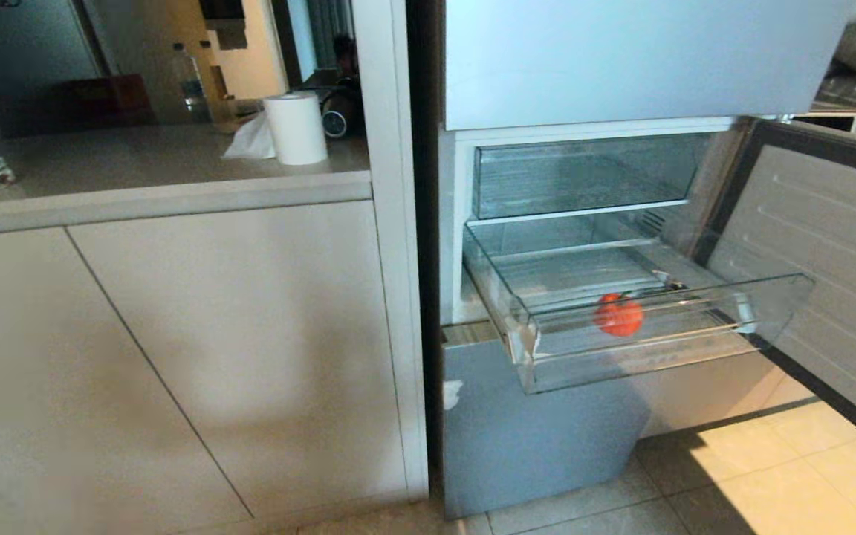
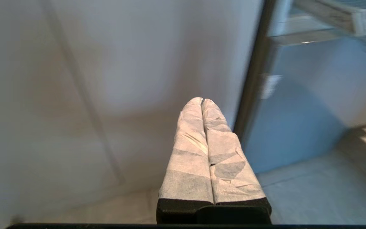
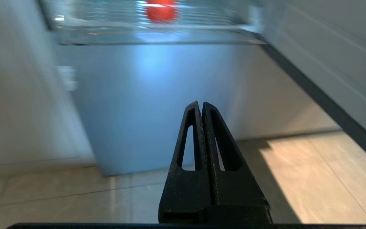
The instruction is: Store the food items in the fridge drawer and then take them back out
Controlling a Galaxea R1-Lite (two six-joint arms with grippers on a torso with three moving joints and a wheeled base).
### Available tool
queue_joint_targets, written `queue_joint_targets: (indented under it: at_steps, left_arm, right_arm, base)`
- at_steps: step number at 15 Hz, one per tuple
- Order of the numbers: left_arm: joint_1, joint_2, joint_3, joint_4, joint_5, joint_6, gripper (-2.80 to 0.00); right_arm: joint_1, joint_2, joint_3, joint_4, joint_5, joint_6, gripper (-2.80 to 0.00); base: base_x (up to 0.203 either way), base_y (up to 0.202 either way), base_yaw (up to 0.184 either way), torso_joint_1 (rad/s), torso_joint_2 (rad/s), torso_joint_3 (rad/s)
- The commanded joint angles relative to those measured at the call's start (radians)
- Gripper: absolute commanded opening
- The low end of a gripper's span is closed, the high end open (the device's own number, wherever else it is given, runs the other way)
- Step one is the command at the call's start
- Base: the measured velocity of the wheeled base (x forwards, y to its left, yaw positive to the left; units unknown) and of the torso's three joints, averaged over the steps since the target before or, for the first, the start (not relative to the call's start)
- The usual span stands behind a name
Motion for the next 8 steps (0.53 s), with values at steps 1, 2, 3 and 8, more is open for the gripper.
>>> queue_joint_targets:
  at_steps: [1,2,3,8]
  left_arm:
    - [-0.001,0.002,0.0,-0.001,0.0,-0.001,-2.8]
    - [0.001,0.001,0.0,-0.001,0.0,-0.001,-2.8]
    - [0.0,0.002,0.0,-0.001,0.0,-0.001,-2.8]
    - [0.001,0.001,0.001,-0.001,0.0,-0.001,-2.8]
  right_arm:
    - [0.0,0.002,0.0,0.0,0.0,0.0,-2.8]
    - [0.0,0.001,0.0,0.0,0.0,0.0,-2.8]
    - [0.0,0.0,0.0,0.0,0.0,0.003,-2.8]
    - [0.0,0.001,0.0,-0.002,0.0,0.009,-2.8]
  base:
    - [-0.001,-0.01,0.104,0.002,0.0,0.002]
    - [0.002,-0.012,0.052,0.006,-0.01,0.002]
    - [0.0,0.0,0.0,0.0,0.0,0.0]
    - [0.0,0.0,0.0,0.0,0.0,0.0]
